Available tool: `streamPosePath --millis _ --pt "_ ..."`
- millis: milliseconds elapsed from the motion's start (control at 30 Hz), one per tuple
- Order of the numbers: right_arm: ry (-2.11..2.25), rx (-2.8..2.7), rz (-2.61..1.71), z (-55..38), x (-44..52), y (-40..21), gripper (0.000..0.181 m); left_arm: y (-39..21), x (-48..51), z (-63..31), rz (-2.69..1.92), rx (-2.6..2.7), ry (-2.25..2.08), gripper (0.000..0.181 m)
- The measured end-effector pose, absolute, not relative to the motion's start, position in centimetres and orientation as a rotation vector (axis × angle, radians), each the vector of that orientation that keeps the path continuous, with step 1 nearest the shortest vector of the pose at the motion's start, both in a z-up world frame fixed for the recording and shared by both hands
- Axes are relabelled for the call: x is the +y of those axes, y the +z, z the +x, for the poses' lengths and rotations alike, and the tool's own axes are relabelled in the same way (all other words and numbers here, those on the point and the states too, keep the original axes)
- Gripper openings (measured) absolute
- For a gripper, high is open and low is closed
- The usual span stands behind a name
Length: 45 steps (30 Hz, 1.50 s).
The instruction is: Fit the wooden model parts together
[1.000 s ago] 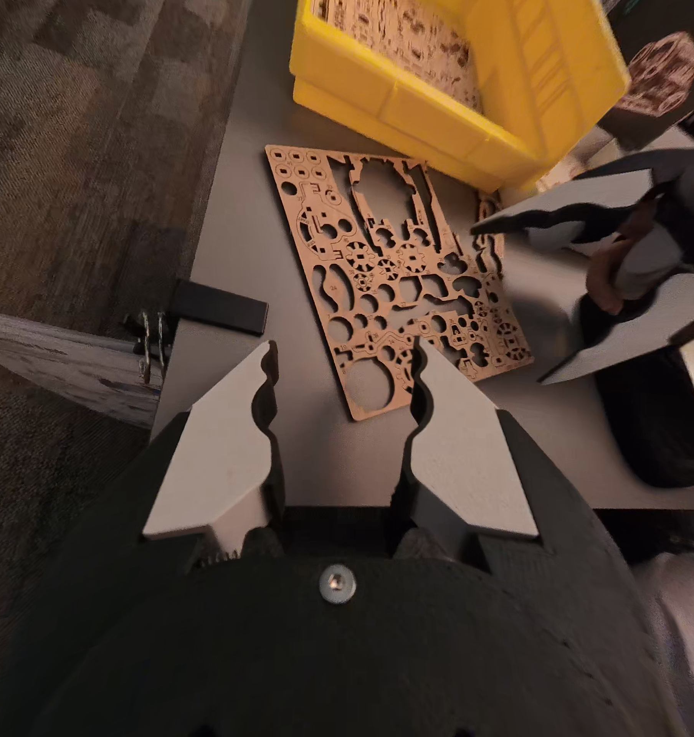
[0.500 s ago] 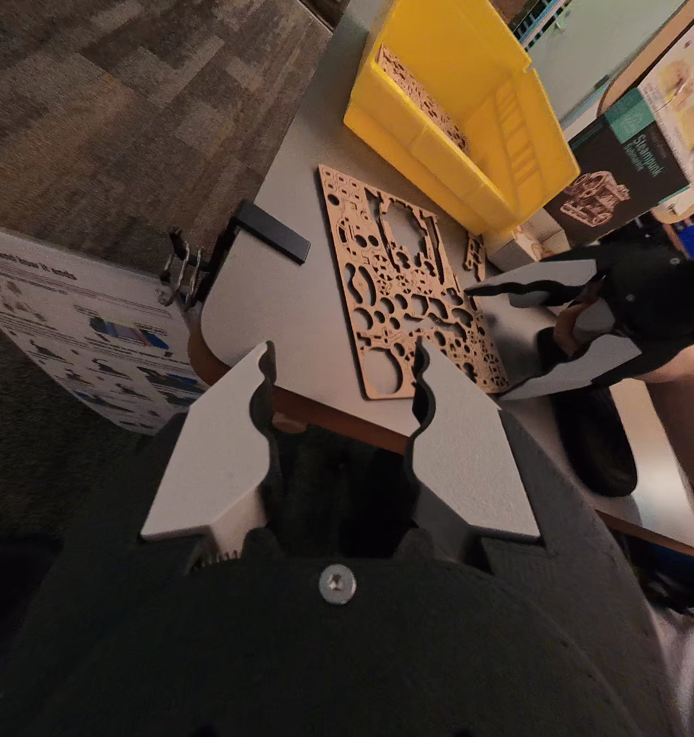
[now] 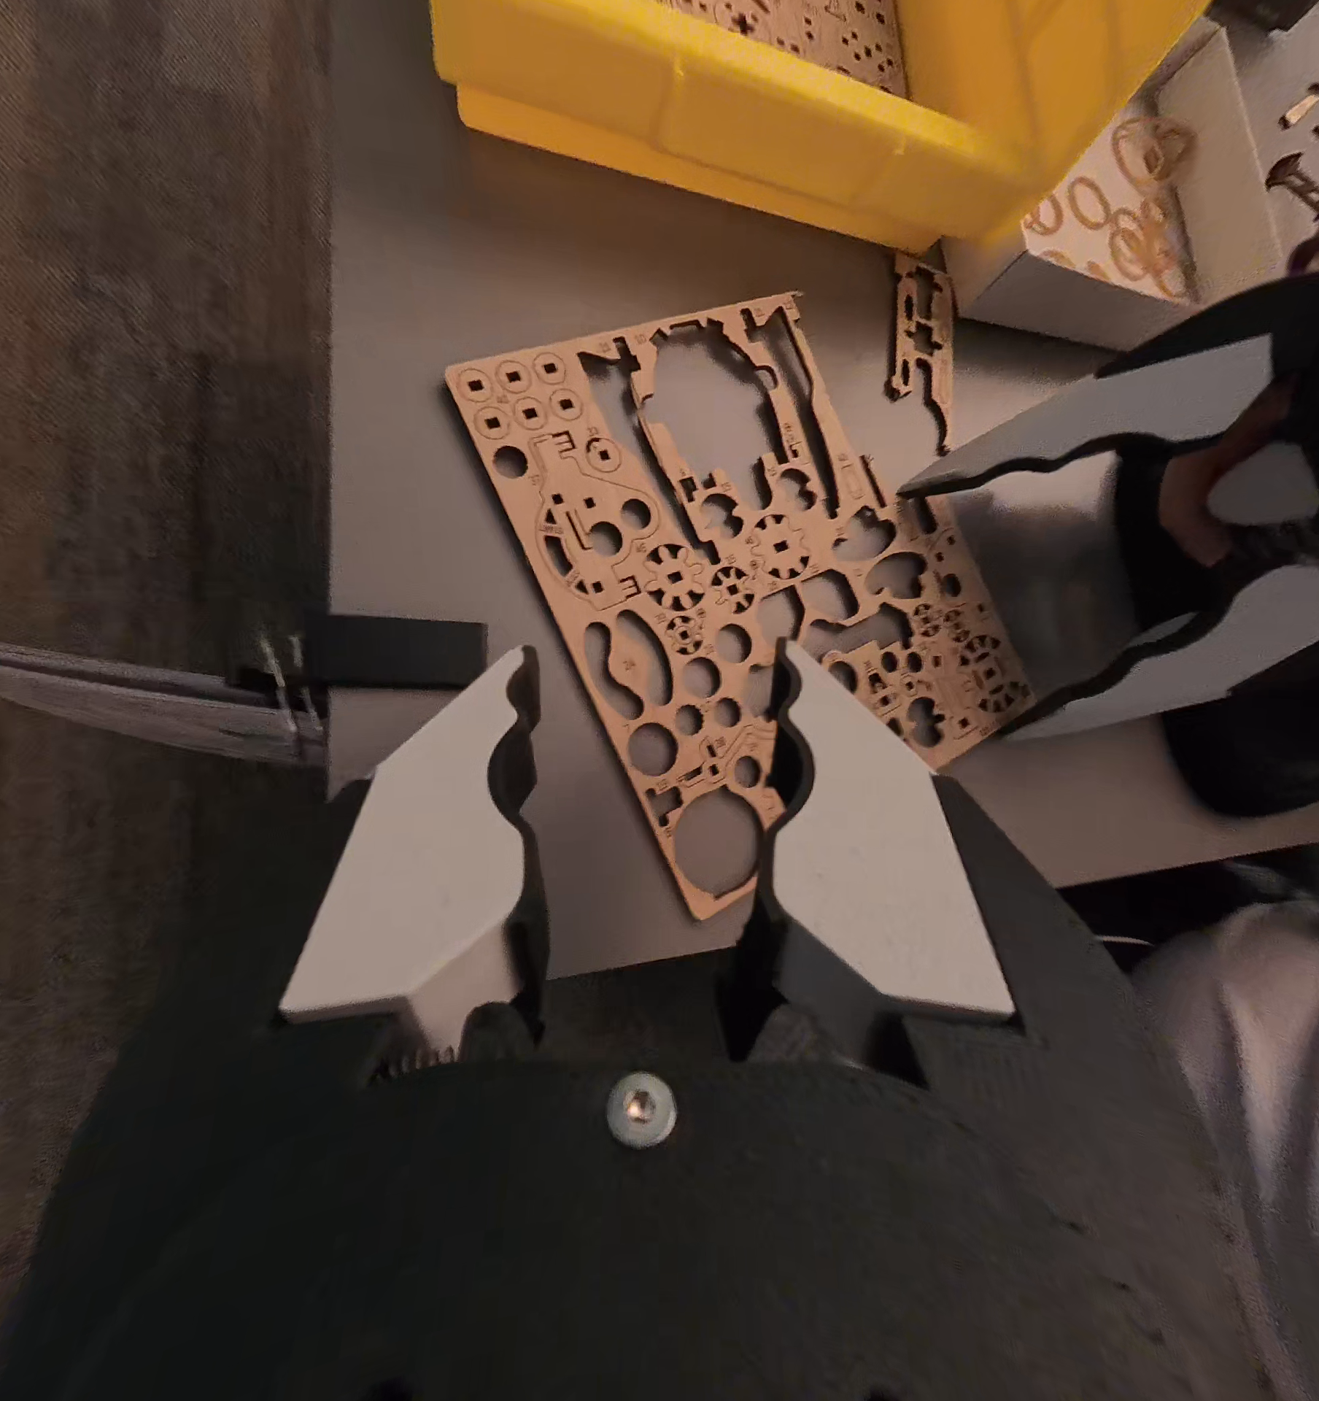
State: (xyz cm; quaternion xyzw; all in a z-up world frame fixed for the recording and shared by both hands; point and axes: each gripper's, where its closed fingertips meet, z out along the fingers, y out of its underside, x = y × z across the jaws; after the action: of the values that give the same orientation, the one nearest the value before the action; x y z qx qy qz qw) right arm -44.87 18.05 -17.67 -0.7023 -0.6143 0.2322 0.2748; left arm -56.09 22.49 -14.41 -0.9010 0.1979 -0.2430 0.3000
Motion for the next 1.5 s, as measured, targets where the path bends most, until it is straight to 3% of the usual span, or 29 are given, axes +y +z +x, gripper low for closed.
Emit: streamPosePath --millis 400,700,1133,1500 --pt "0.625 -1.652 -1.882 -44.9 18.0 -17.7 0.095 -15.6 23.1 -55.9 -2.655 0.330 -0.885 0.057" --pt "0.625 -1.647 -1.880 -44.9 18.1 -17.7 0.096 -15.1 22.9 -54.6 -2.728 0.282 -1.030 0.067" --pt "0.624 -1.597 -1.850 -44.8 18.4 -17.1 0.097 -9.4 23.9 -54.5 -2.325 0.055 -1.413 0.061" --pt "0.637 -1.574 -1.835 -44.8 18.5 -16.7 0.097 -7.1 24.3 -55.2 -1.935 -0.197 -1.886 0.044"
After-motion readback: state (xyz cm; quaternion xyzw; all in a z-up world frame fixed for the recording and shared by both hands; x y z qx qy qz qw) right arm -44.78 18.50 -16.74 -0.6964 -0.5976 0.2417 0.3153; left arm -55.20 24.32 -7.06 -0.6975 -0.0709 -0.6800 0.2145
